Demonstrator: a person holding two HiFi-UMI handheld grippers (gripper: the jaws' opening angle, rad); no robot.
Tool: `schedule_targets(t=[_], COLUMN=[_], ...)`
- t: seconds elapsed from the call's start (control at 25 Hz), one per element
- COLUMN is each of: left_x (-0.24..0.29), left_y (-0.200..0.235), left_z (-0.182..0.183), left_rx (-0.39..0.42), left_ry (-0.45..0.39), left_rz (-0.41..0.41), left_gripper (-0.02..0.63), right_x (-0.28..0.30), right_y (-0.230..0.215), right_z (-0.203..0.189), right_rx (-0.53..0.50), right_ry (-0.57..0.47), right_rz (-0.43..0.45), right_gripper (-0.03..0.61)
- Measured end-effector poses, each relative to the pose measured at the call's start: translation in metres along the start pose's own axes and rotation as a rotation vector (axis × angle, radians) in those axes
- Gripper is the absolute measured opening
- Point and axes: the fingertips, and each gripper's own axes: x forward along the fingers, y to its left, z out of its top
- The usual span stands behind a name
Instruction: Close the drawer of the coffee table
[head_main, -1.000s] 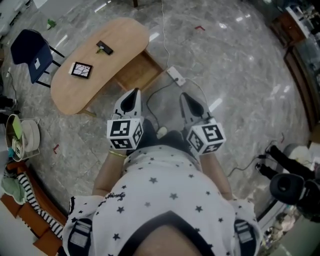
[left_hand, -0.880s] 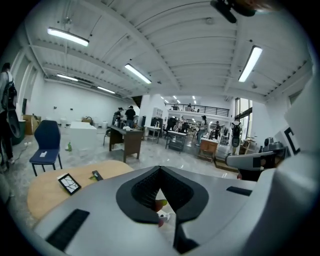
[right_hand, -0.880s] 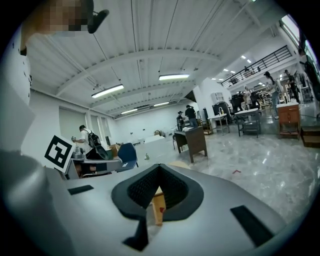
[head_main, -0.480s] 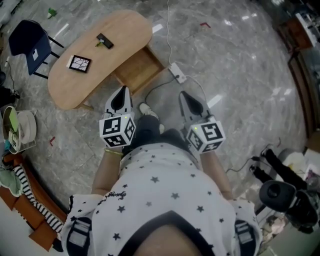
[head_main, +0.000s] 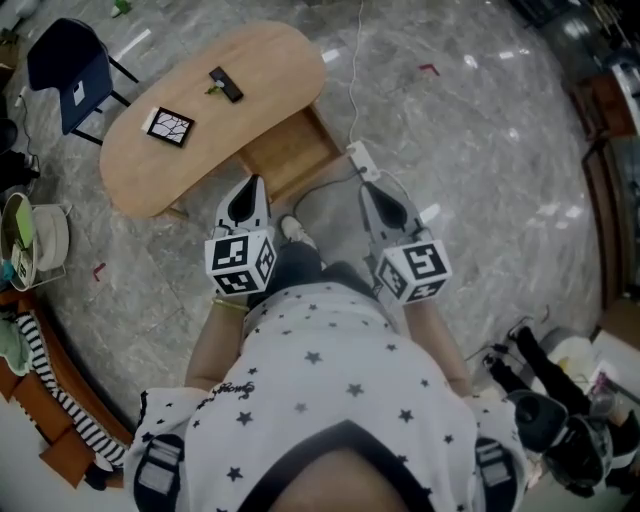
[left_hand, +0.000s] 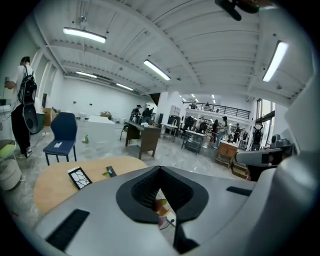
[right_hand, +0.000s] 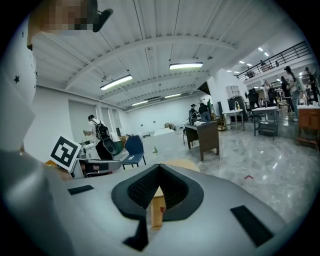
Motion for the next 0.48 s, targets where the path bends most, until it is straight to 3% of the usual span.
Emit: schedule_targets(t=[0.48], left_x=[0.031], left_y=[0.063], left_z=[0.016], left_rx=[-0.049], left_ry=[-0.016], left_rz=[0.054], left_gripper=[0.003], right_x=[0.078], right_y=[0.006], right_z=[0.031], right_rx=[-0.058], right_ry=[0.014], right_rz=[0.083], right_gripper=[0.008])
